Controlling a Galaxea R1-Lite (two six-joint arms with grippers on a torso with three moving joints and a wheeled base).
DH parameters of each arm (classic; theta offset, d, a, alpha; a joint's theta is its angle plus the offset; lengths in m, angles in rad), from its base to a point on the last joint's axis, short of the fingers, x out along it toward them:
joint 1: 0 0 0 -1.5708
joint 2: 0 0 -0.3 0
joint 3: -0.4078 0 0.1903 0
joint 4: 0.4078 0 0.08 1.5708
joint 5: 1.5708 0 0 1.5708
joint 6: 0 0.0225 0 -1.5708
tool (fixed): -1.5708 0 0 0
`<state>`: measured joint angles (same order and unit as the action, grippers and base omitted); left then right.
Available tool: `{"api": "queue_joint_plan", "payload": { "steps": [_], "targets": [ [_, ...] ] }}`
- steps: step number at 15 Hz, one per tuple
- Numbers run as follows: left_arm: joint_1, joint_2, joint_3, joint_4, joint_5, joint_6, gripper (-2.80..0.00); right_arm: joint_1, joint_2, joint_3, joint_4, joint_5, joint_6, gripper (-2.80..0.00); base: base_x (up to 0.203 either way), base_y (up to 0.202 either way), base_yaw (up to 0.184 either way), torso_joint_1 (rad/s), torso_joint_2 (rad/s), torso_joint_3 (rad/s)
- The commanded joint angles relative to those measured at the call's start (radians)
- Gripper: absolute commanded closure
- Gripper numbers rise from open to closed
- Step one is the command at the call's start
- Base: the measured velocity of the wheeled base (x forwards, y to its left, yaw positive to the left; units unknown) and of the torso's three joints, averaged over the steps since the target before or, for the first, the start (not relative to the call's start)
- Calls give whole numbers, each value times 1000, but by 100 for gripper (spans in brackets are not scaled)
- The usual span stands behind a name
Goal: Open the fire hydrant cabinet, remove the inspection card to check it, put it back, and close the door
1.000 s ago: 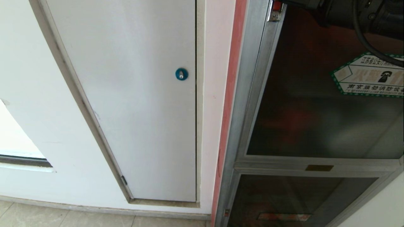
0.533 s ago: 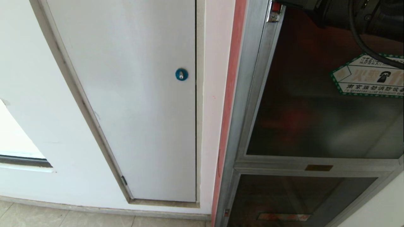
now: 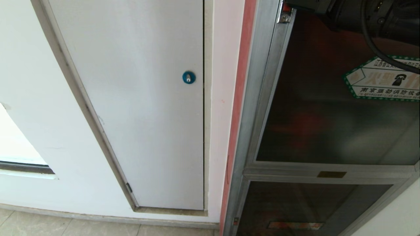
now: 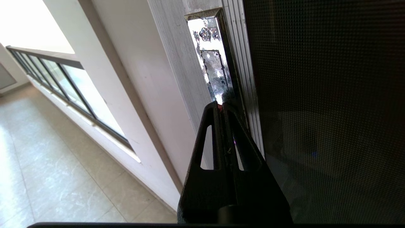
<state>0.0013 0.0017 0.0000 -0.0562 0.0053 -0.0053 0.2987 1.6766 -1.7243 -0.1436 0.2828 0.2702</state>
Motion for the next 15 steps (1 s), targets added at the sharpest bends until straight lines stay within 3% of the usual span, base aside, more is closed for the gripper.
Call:
{"api": "queue_joint_plan", "payload": {
  "steps": [1, 15],
  "targets": [
    [0, 1, 20, -1, 1, -1, 0, 0, 0, 0, -2, 1, 1, 0, 0, 0, 0, 0, 0, 0],
    [0, 1, 20, -1, 1, -1, 0, 35, -80, 12, 6, 7, 1, 0, 0, 0, 0, 0, 0, 0]
  ]
}}
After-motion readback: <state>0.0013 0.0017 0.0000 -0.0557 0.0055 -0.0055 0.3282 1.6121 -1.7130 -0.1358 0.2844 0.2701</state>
